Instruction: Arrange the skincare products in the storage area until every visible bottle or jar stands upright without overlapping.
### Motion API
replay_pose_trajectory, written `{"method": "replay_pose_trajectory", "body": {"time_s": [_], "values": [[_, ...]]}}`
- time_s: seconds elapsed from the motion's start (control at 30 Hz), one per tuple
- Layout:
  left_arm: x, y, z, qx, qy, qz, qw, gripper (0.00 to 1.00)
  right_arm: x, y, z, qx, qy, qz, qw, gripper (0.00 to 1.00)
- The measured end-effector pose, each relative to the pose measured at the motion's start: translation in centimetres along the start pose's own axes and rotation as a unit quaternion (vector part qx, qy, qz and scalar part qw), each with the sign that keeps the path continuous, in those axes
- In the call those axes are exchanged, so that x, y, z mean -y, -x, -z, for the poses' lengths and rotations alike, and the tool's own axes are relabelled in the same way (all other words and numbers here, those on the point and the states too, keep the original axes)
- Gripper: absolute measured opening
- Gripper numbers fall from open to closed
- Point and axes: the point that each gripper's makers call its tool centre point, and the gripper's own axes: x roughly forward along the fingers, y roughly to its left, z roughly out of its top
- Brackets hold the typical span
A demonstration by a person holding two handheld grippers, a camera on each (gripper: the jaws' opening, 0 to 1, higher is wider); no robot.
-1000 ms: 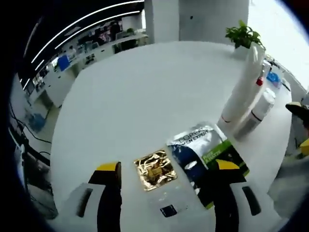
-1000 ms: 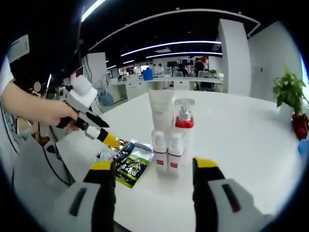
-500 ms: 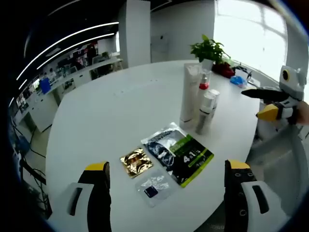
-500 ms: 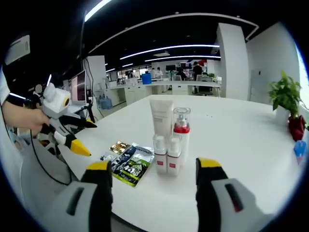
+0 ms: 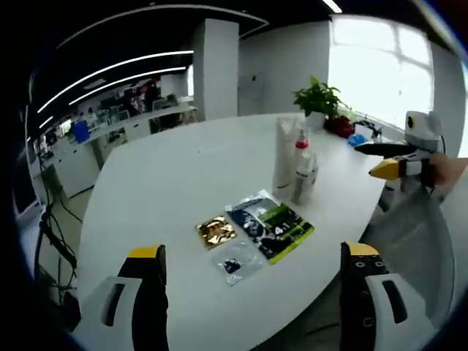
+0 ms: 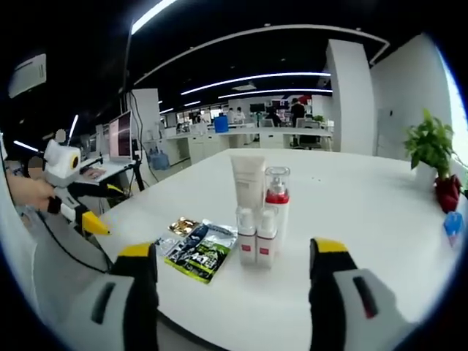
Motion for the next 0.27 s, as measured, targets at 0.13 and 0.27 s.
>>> {"method": "replay_pose_trajectory", "body": {"time_s": [0.13, 0.27], "values": [[0.2, 0.0, -1.0, 0.026, -0.009, -0.001, 0.9996, 0.97, 0.1, 0.0, 0.0, 0.000, 0.006, 0.006, 1.0000, 0.90], [0.2, -0.4, 0.0, 0.001, -0.009, -0.004, 1.0000, 0.97, 0.4, -0.1, 0.1, -0.003, 0.006, 0.012, 0.9999, 0.91]]}}
